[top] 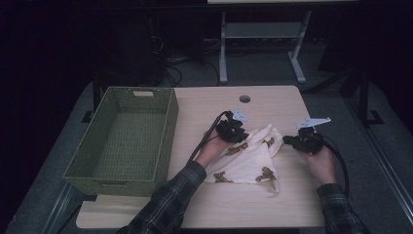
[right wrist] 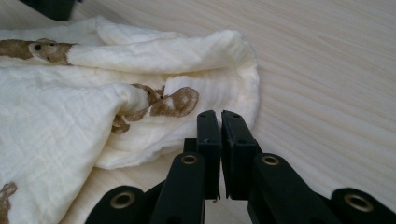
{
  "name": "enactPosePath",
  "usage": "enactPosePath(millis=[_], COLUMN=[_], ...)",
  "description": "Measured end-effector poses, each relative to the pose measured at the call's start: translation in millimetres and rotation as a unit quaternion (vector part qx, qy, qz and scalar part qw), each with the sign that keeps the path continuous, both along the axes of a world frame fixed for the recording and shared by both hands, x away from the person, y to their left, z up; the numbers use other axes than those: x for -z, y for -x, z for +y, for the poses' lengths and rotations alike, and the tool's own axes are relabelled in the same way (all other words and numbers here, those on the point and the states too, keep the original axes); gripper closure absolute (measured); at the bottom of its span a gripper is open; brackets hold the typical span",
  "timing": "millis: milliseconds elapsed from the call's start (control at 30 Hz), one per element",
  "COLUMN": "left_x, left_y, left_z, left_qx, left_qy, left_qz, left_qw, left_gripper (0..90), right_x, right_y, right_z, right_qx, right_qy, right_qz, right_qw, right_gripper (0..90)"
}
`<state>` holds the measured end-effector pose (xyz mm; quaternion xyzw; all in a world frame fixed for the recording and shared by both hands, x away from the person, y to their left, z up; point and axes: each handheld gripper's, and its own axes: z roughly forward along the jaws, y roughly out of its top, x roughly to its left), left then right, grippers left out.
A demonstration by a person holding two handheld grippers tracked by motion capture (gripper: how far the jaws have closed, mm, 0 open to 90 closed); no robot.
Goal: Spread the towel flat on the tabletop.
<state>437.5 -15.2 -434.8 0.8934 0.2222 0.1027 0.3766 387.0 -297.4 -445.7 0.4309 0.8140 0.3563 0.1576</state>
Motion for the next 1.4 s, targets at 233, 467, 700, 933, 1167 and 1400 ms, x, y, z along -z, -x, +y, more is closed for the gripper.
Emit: enactPosePath(millis=[233, 467, 700, 933, 1167, 1400], left_x=[16.0, 30.7, 18.7, -5.1, -18.1, -18.5], left_y=[-12.0, -18.7, -20.8, -26.4, -36.0, -49.2], left_z=[-13.9, -15.7, -4.3, 26.9, 58.3, 84.4], left_qx=[0.001, -0.005, -0.023, -0.07, -0.12, -0.165], left_qy=[-0.012, -0.022, -0.013, 0.008, 0.022, 0.035], left_qz=[0.011, 0.018, 0.016, -0.003, -0.014, -0.007], left_qw=[0.9999, 0.9996, 0.9995, 0.9975, 0.9924, 0.9856], left_gripper=[76.0, 75.6, 88.0, 88.2, 88.3, 88.4], right_x=[0.1, 1.2, -1.0, -9.7, -27.7, -35.1], right_y=[0.3, 0.0, -0.1, -5.6, -26.5, -53.1], right_z=[0.4, 0.9, -1.6, -7.8, -10.7, -13.4], right_qx=[-0.003, -0.006, -0.003, 0.005, 0.008, 0.013], right_qy=[-0.001, 0.002, 0.0, 0.006, 0.03, 0.04], right_qz=[0.0, 0.001, -0.001, -0.008, -0.017, -0.011], right_qw=[1.0, 1.0, 1.0, 0.9999, 0.9994, 0.9991], right_gripper=[86.3, 86.3, 86.4, 86.4, 86.5, 86.6])
